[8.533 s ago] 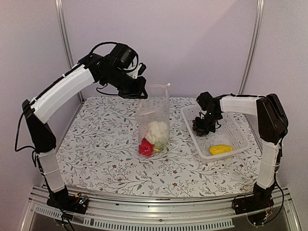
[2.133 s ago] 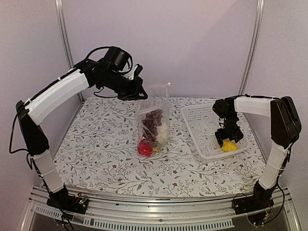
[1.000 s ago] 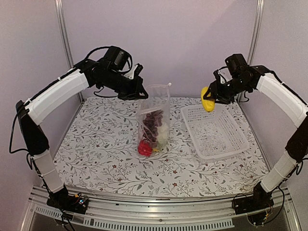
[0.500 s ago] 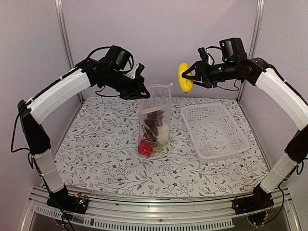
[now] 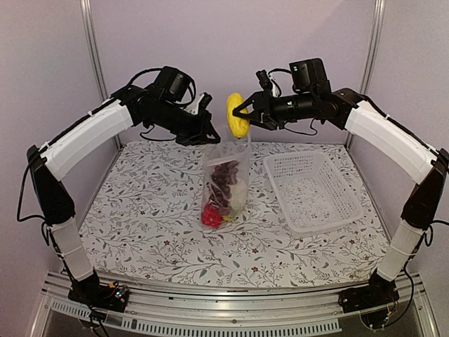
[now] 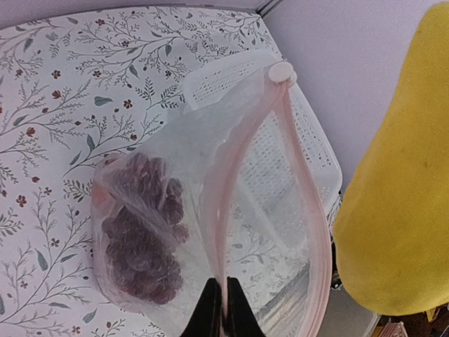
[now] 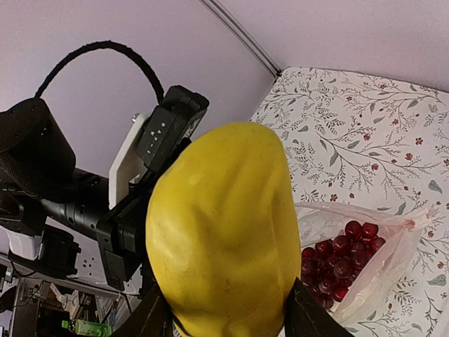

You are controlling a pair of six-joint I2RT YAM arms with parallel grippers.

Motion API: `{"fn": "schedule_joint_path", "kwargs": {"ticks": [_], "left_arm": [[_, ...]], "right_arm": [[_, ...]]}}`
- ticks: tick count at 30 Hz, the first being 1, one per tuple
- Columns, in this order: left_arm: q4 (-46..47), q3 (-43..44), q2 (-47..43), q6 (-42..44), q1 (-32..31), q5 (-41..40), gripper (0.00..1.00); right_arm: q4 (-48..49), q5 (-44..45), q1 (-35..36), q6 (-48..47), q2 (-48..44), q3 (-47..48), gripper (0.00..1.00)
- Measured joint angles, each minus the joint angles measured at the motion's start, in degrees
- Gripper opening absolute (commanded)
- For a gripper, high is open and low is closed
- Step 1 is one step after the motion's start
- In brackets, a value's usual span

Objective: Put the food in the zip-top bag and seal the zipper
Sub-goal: Place the fake fruit in the zipper food storage bag.

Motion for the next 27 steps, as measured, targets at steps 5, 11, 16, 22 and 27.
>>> {"fn": "schedule_joint_path", "kwargs": {"ticks": [5, 11, 16, 22, 27], "left_arm": [[0.00, 0.00, 0.00, 0.02, -0.02, 0.11, 0.04], [-0.02, 0.02, 0.00, 0.04, 0.00, 0.07, 0.05], [-0.02, 0.02, 0.00, 0.04, 0.04, 0.11, 0.05], [0.00, 0.02, 0.02, 0.50, 0.07, 0.24, 0.05], [-0.02, 0.02, 0.04, 1.77, 0.13, 1.22, 0.05]], "right_arm": [[1.16, 0.74, 0.87, -0.39, 2.03, 0.00, 0.57], [1.16, 2.12, 1.38, -1.36, 3.17, 0.00, 0.73], [1.16, 2.75, 1.38, -2.14, 3.17, 0.00, 0.74], [0.39, 5.05, 1.38, -3.50, 2.43, -0.28, 0.73], [-1.36, 8.87, 0.48, -5.64, -1.64, -2.80, 0.72]]}}
